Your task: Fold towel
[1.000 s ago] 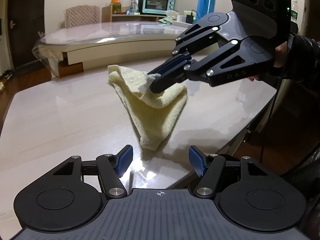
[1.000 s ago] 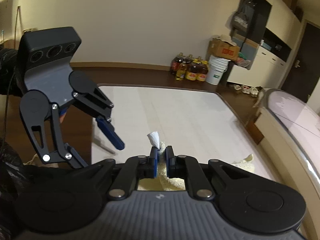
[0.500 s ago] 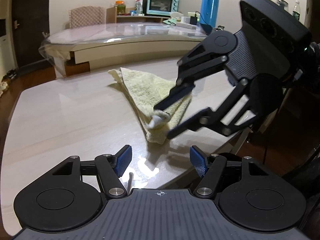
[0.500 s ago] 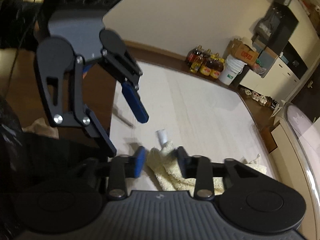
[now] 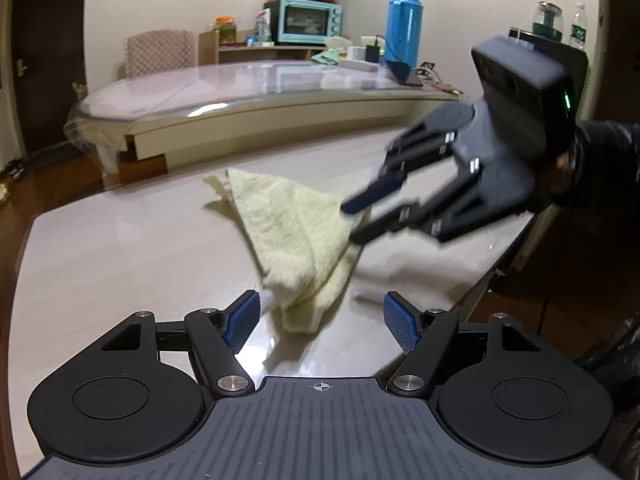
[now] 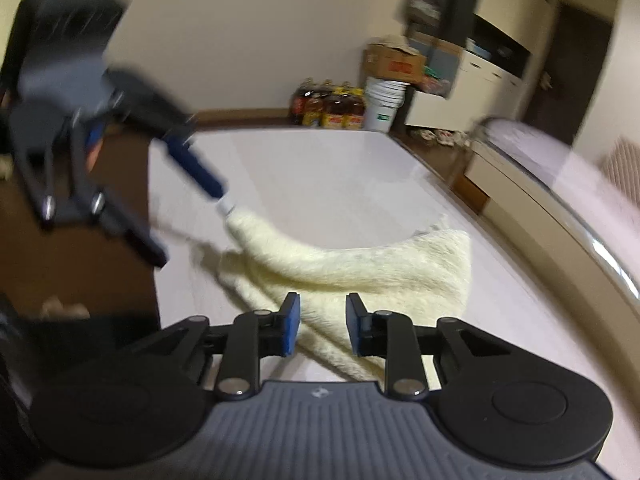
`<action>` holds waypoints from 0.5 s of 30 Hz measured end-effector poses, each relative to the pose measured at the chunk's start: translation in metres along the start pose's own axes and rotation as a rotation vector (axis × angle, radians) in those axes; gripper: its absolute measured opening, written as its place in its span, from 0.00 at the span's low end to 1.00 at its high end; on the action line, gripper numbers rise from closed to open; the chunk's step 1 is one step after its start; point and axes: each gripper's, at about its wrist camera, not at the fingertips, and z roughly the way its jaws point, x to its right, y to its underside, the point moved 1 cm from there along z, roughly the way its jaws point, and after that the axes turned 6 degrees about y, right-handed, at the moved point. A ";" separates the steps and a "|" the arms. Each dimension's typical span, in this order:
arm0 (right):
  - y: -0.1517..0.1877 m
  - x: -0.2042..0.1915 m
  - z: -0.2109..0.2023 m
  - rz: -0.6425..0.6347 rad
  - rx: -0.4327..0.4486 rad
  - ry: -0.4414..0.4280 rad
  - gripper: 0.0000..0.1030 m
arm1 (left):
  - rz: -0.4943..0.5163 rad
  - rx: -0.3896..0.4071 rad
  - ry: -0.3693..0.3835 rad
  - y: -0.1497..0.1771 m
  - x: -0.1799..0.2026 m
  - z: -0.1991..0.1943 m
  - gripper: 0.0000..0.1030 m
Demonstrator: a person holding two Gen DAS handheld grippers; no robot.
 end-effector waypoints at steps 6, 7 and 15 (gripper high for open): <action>-0.003 -0.022 0.021 -0.204 -0.039 0.005 0.27 | 0.030 -0.016 0.003 -0.009 -0.001 0.006 0.72; -0.003 -0.023 0.024 -0.217 -0.043 -0.001 0.27 | 0.033 -0.017 0.004 -0.010 -0.001 0.006 0.72; 0.003 -0.013 0.018 -0.217 -0.040 -0.036 0.06 | 0.042 -0.016 0.039 -0.019 0.000 0.016 0.72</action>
